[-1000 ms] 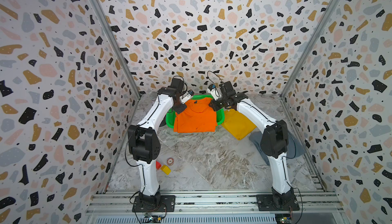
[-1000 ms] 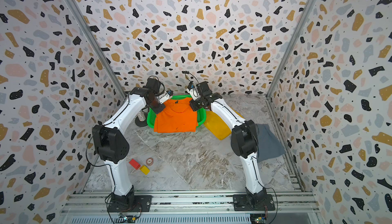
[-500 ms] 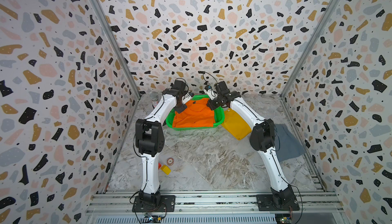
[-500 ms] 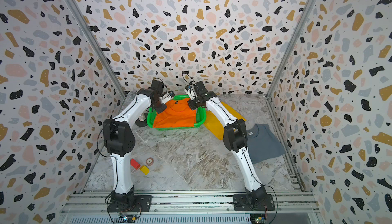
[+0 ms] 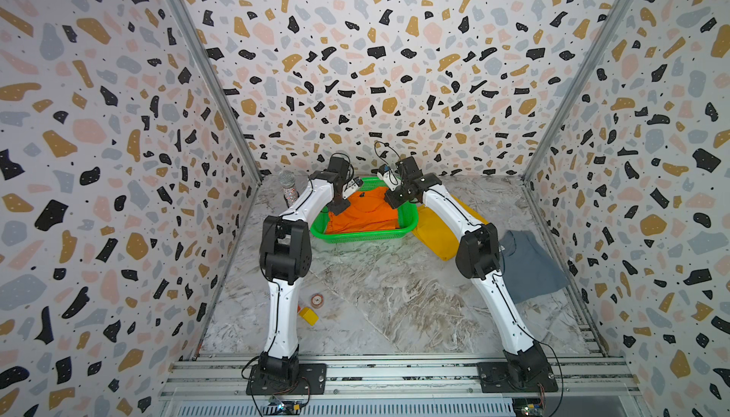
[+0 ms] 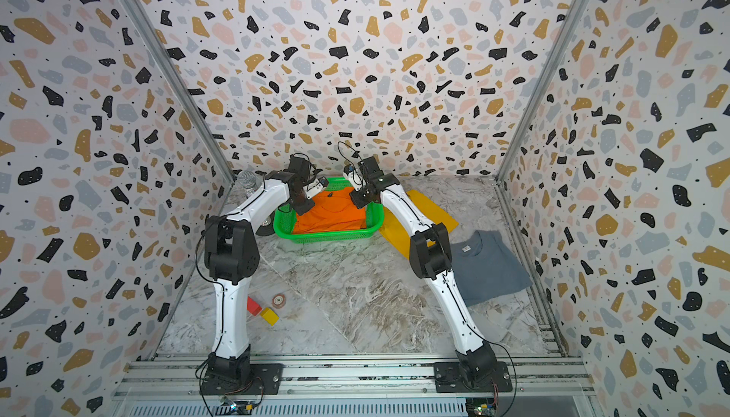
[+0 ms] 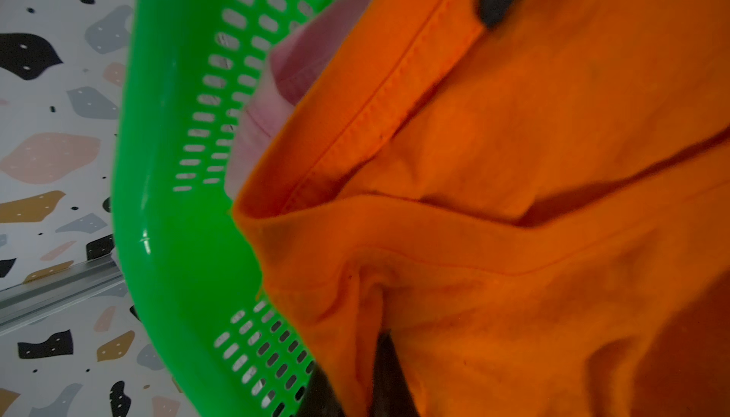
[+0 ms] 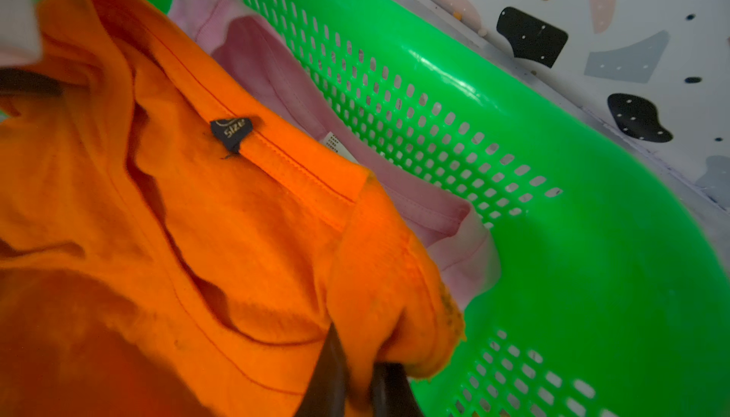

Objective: Put the folded t-shirts into the basket
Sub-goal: Place the T-shirt in the bin.

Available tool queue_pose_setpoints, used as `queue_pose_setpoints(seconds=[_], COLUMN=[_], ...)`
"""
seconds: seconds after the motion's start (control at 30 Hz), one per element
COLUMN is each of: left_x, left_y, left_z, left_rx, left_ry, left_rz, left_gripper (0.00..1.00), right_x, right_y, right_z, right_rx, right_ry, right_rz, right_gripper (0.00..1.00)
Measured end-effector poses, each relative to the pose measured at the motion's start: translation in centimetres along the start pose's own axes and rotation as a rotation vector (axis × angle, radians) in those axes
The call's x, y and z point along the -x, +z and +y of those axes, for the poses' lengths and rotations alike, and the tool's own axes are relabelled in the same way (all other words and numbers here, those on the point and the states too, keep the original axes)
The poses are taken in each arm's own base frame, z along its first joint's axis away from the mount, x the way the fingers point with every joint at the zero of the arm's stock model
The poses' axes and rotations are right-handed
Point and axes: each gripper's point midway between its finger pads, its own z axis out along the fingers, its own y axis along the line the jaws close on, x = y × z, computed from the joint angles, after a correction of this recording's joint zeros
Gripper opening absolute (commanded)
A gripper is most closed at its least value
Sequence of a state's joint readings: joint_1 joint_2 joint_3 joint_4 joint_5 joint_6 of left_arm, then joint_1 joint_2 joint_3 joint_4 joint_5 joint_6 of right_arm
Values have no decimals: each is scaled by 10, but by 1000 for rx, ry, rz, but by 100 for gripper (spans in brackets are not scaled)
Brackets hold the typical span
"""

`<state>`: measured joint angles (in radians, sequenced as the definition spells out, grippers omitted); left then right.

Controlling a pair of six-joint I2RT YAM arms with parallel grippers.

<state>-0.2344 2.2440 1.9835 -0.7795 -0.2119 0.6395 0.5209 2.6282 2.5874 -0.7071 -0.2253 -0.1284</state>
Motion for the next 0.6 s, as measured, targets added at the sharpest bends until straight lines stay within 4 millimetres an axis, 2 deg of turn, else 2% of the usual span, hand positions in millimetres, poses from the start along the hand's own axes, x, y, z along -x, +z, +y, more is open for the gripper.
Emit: queue_pose_setpoints(seconds=[0.1, 0.27, 0.4, 0.6], left_x=[-1, 0, -2, -4], left_y=[4, 4, 4, -8], left_z=[-1, 2, 8, 19], left_rx=[0, 12, 35, 72], left_ry=[-3, -7, -21, -46], left_rz=[7, 3, 13, 11], left_gripper=[2, 25, 37, 45], right_x=[-3, -3, -6, -6], right_y=[4, 3, 3, -13], right_z=[-1, -3, -10, -20], right_rx=[-2, -15, -43, -66], right_ry=[-10, -16, -33, -40], right_rz=[7, 9, 19, 31], right_gripper=[2, 27, 41, 49])
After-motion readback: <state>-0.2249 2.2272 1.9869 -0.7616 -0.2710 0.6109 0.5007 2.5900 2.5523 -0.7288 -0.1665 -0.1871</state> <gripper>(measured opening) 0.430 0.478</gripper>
